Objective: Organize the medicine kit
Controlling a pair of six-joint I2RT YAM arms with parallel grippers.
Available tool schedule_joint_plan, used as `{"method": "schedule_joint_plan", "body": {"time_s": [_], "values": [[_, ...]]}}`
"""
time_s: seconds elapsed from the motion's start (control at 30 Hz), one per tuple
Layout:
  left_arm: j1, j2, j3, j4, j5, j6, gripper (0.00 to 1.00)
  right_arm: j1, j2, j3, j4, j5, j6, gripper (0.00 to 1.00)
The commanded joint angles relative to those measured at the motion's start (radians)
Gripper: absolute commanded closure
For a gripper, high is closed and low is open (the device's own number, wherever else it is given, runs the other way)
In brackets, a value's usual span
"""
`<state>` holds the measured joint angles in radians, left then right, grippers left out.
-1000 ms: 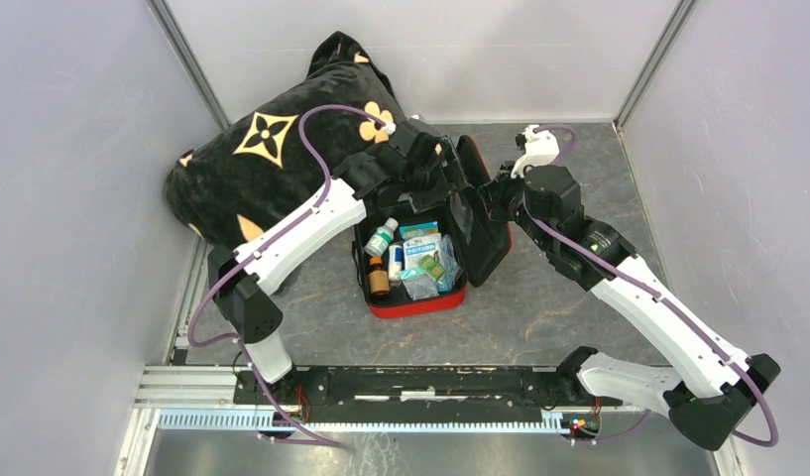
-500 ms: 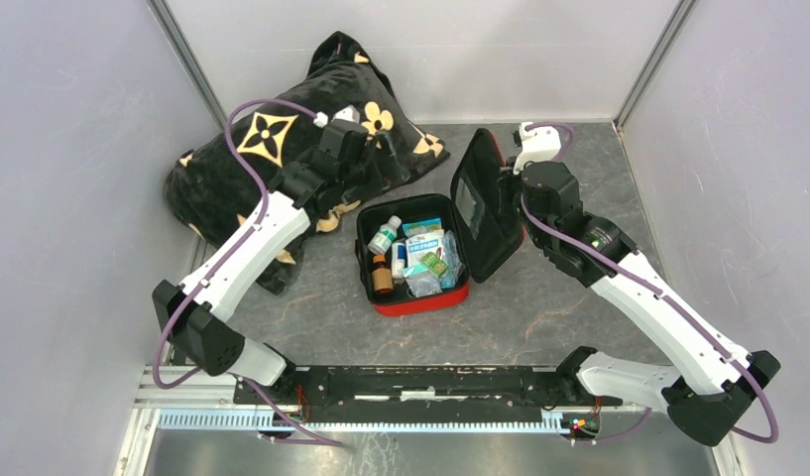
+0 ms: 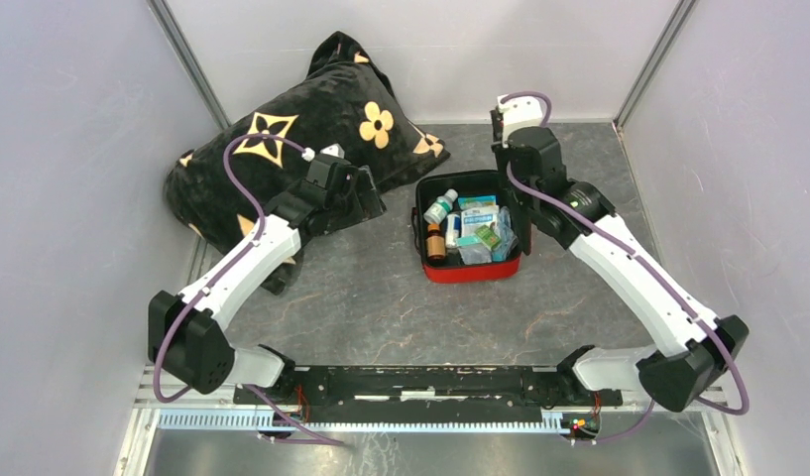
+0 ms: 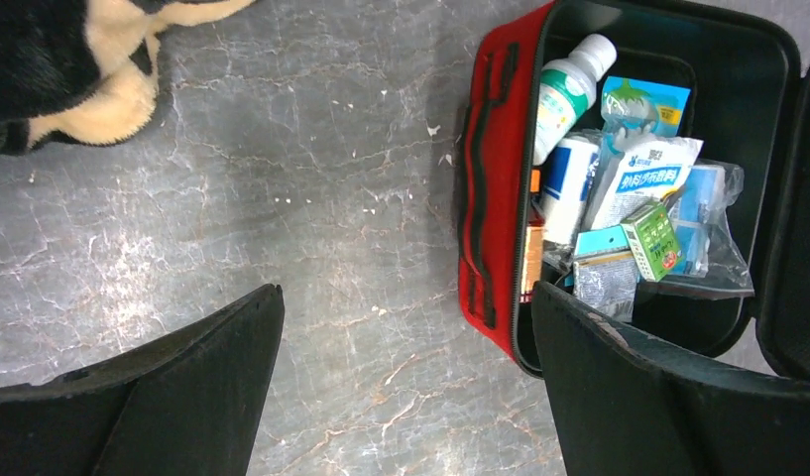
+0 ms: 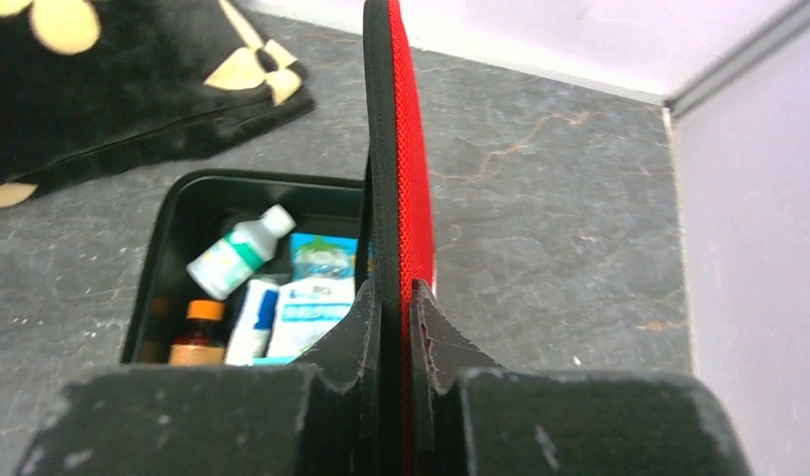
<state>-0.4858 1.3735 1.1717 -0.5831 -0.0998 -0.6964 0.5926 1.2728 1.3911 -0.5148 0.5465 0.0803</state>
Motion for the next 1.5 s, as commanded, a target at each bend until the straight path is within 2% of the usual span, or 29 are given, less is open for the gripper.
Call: {"method": "schedule_joint_plan", "body": {"time_s": [0.0, 0.17, 0.27, 0.37, 0.5, 0.6, 0.73, 0.83, 0.93, 1.03, 1.27, 1.47], "values": [[0.04, -0.033, -0.031, 0.09, 0.031, 0.052, 0.0, 0.005, 0.054, 0.044, 0.138, -0.236, 0.03, 1.0], [0.072, -0.04, -0.067, 0.104, 0.038, 0.06, 0.0, 0.006, 0.137, -0.02, 0.226, -0.377, 0.138, 1.0], [0.083, -0.048, -0.083, 0.107, 0.036, 0.065, 0.0, 0.006, 0.179, -0.05, 0.277, -0.431, 0.186, 0.95], [0.093, -0.049, -0.087, 0.106, 0.029, 0.073, 0.0, 0.007, 0.222, -0.069, 0.317, -0.522, 0.218, 0.83], [0.109, -0.044, -0.073, 0.093, 0.019, 0.083, 0.0, 0.006, 0.253, -0.085, 0.403, -0.709, 0.257, 0.59], [0.117, -0.044, -0.058, 0.083, 0.008, 0.091, 0.0, 0.005, 0.253, -0.084, 0.439, -0.798, 0.271, 0.47], [0.122, -0.047, -0.029, 0.075, -0.011, 0.112, 0.0, -0.001, 0.198, -0.106, 0.434, -0.78, 0.251, 0.35], [0.121, -0.032, 0.01, 0.083, 0.015, 0.142, 0.0, -0.034, 0.15, -0.158, 0.394, -0.673, 0.239, 0.33], [0.121, 0.005, 0.054, 0.157, 0.129, 0.202, 0.0, -0.129, 0.087, -0.274, 0.404, -0.639, 0.286, 0.33], [0.112, 0.099, 0.149, 0.205, 0.22, 0.262, 0.0, -0.216, 0.003, -0.434, 0.46, -0.617, 0.312, 0.32], [0.102, 0.46, 0.507, 0.233, 0.407, 0.429, 0.0, -0.309, -0.134, -0.639, 0.449, -0.506, 0.317, 0.13], [0.102, 0.742, 0.778, 0.146, 0.523, 0.572, 0.0, -0.352, -0.195, -0.768, 0.554, -0.543, 0.375, 0.11]]}}
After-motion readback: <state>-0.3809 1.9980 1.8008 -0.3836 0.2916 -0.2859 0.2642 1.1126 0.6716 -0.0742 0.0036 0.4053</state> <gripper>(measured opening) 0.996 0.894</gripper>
